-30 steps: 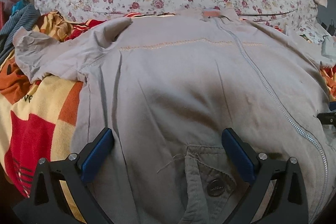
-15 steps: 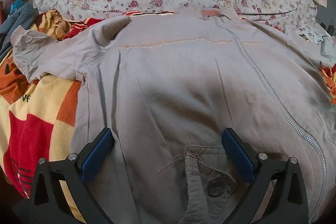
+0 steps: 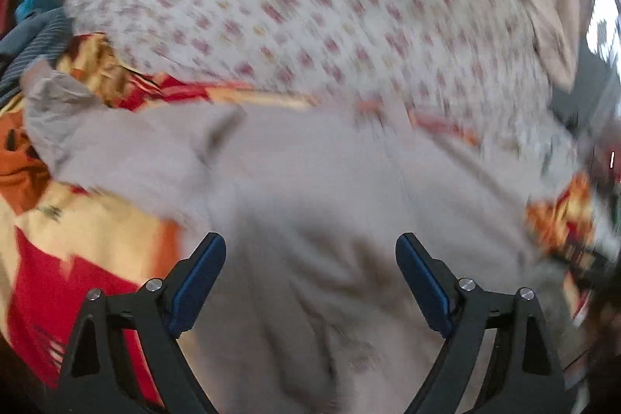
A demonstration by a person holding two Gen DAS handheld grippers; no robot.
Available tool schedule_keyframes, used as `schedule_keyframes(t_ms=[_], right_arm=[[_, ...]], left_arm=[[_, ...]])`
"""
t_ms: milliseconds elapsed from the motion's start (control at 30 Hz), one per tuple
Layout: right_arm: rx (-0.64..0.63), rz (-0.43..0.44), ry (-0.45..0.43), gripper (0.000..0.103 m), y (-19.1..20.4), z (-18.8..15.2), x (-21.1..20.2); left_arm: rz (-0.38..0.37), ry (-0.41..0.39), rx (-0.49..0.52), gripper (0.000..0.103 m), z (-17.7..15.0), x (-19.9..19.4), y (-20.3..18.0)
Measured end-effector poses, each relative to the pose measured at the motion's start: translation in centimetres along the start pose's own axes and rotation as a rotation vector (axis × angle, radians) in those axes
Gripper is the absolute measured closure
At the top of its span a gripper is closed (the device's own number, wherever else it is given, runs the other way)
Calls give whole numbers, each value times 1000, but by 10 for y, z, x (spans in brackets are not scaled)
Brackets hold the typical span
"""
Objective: Fold large clothes
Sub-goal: 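Grasp the ribbed sleeve cuff with the left gripper and lift it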
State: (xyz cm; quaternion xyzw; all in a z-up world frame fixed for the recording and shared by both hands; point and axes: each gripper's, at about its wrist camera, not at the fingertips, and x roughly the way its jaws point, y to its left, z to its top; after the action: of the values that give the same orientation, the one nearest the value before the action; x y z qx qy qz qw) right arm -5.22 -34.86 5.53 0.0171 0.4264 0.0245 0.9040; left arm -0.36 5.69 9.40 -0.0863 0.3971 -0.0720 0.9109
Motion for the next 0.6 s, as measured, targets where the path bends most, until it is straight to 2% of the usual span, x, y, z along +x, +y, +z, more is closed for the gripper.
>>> schedule_keyframes(t_ms=[67, 100, 233, 333, 400, 467, 533, 600], right_arm=[[22, 16, -7, 11, -7, -1, 1], [18, 1, -18, 11, -7, -1, 0], [3, -44, -52, 11, -4, -4, -4], [-1, -54, -65, 11, -3, -3, -4], [-3, -48, -60, 11, -5, 0, -1], [15, -45, -43, 12, -9, 0, 2], [55, -29, -20, 13, -16, 1, 7], [95, -19, -7, 15, -23, 1, 11]], left_arm=[[28, -48, -48, 17, 29, -17, 38], [71, -46, -42, 17, 40, -18, 52], [327, -159, -41, 17, 76, -23, 158], [408, -194, -73, 20, 93, -11, 227], [417, -204, -89, 27, 104, 3, 264], [414, -210, -154, 29, 114, 14, 294], [359, -205, -217, 29, 122, 26, 314], [331, -152, -261, 30, 126, 44, 327]])
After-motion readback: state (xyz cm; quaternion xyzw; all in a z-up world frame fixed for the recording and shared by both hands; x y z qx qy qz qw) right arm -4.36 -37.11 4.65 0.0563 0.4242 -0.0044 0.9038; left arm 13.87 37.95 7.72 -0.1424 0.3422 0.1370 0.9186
